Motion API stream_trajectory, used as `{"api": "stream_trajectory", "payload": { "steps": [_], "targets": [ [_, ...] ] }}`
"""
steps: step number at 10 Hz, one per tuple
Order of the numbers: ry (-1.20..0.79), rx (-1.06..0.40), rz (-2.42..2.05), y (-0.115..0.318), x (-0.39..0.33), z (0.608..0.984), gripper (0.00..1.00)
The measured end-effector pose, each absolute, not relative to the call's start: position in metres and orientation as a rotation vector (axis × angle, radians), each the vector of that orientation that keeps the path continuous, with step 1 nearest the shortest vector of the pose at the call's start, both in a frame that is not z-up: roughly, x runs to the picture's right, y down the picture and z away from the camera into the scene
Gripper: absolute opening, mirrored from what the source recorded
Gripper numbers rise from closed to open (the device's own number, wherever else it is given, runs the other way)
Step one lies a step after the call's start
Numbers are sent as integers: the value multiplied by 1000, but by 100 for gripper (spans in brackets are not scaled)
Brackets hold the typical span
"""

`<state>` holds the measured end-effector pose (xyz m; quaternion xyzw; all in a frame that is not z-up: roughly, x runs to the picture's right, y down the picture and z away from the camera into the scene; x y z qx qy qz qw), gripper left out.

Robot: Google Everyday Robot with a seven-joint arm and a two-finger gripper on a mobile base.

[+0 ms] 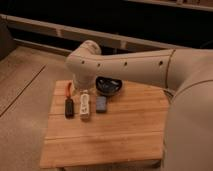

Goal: Place the white sponge in the ceramic bowl

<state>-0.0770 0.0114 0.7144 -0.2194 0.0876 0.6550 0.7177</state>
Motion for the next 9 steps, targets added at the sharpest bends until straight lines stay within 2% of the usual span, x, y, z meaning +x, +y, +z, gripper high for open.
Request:
{"api": "stream_trajectory", "payload": {
  "steps": [3,7,9],
  "targets": [
    [185,-486,1511,8,-45,723,65],
    [186,-492,1510,9,-47,724,65],
    [220,-494,1526,12,-40,738,65]
  ]
}}
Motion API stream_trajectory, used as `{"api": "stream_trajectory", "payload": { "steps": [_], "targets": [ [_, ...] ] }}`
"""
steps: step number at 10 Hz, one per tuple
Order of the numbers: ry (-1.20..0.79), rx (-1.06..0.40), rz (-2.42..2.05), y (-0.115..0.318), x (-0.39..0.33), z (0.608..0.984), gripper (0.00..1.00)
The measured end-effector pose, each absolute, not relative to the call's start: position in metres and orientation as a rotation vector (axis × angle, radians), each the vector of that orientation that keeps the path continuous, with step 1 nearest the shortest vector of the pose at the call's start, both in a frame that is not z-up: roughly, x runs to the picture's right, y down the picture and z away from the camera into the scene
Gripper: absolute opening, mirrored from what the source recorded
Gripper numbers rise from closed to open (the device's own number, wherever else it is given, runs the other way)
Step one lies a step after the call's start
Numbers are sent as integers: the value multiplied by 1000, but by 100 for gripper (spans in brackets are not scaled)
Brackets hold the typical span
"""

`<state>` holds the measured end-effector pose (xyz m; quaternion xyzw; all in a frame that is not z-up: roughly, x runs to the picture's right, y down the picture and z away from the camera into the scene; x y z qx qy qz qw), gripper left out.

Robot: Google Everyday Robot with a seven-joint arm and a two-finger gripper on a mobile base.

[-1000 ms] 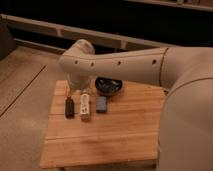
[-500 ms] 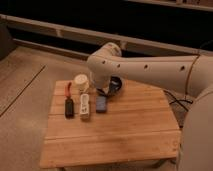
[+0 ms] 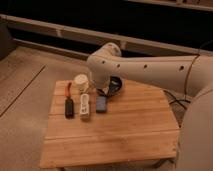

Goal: Place the white sponge in the ceramic bowl

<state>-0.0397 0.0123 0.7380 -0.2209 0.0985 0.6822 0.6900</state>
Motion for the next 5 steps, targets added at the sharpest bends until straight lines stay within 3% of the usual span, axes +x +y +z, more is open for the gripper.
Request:
{"api": "stream_trajectory", "payload": {
  "steps": [5],
  "targets": [
    [284,-535,1606,13,-15,774,65]
  ]
}}
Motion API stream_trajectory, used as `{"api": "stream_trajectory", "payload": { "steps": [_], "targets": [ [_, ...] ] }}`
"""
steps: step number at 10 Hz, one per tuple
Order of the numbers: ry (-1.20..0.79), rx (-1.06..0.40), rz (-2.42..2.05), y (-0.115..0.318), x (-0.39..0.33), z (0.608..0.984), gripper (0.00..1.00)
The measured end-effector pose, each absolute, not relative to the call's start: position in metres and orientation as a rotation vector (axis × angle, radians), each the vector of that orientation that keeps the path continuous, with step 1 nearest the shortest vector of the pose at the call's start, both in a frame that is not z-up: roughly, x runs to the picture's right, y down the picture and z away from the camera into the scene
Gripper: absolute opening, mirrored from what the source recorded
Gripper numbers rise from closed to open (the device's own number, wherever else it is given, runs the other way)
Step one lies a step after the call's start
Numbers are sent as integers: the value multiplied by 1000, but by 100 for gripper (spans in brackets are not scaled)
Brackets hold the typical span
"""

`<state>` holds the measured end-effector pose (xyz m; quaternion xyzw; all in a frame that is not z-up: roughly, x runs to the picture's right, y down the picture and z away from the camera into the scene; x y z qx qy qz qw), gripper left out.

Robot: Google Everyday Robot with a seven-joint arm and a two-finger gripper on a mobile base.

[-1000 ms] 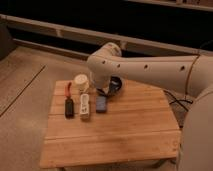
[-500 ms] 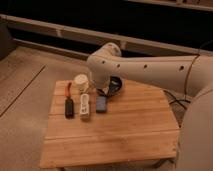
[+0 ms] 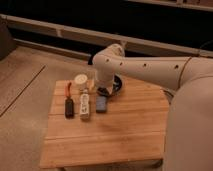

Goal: Place the white sponge in the ceramic bowl

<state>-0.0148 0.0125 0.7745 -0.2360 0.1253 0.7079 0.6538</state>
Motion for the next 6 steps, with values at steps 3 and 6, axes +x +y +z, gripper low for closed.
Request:
{"api": "stream_trajectory", "payload": {
  "steps": [3,6],
  "targets": [
    [321,-608,1671,26,-7,802,65],
    [345,-649,1693,34,-1,828,65]
  ]
}}
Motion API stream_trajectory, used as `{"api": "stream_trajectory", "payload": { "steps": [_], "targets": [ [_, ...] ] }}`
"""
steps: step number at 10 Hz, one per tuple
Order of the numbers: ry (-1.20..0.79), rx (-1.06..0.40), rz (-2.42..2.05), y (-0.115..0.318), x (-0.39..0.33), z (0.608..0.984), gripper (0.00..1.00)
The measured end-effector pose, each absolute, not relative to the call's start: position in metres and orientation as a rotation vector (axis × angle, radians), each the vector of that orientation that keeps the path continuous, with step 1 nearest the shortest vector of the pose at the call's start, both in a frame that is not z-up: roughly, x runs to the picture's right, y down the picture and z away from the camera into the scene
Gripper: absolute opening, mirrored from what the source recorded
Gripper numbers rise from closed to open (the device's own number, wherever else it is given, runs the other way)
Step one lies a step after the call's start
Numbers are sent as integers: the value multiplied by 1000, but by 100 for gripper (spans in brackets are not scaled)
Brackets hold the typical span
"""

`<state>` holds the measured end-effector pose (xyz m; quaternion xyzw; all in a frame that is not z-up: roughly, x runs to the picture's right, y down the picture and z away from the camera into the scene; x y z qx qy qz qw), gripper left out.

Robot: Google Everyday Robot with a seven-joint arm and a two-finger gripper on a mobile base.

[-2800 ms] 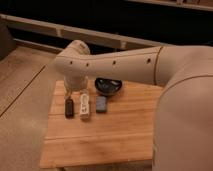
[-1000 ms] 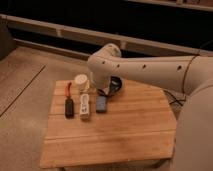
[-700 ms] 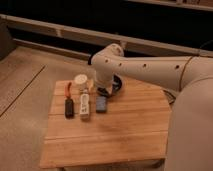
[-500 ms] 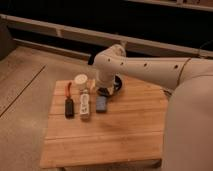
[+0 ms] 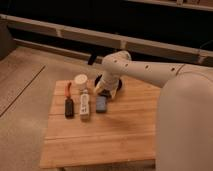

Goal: Place the white sponge in the ceramic bowl

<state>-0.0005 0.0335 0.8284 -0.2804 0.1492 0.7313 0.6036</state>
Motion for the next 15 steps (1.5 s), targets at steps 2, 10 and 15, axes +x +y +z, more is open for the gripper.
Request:
{"api": "stream_trajectory", "payload": {
  "steps": [2,10,15],
  "targets": [
    [352,-649,1677,34,0,835,65],
    [506,-782,1660,95,-11,856,65],
    [649,-815,1649,113,9,899,65]
  ]
}}
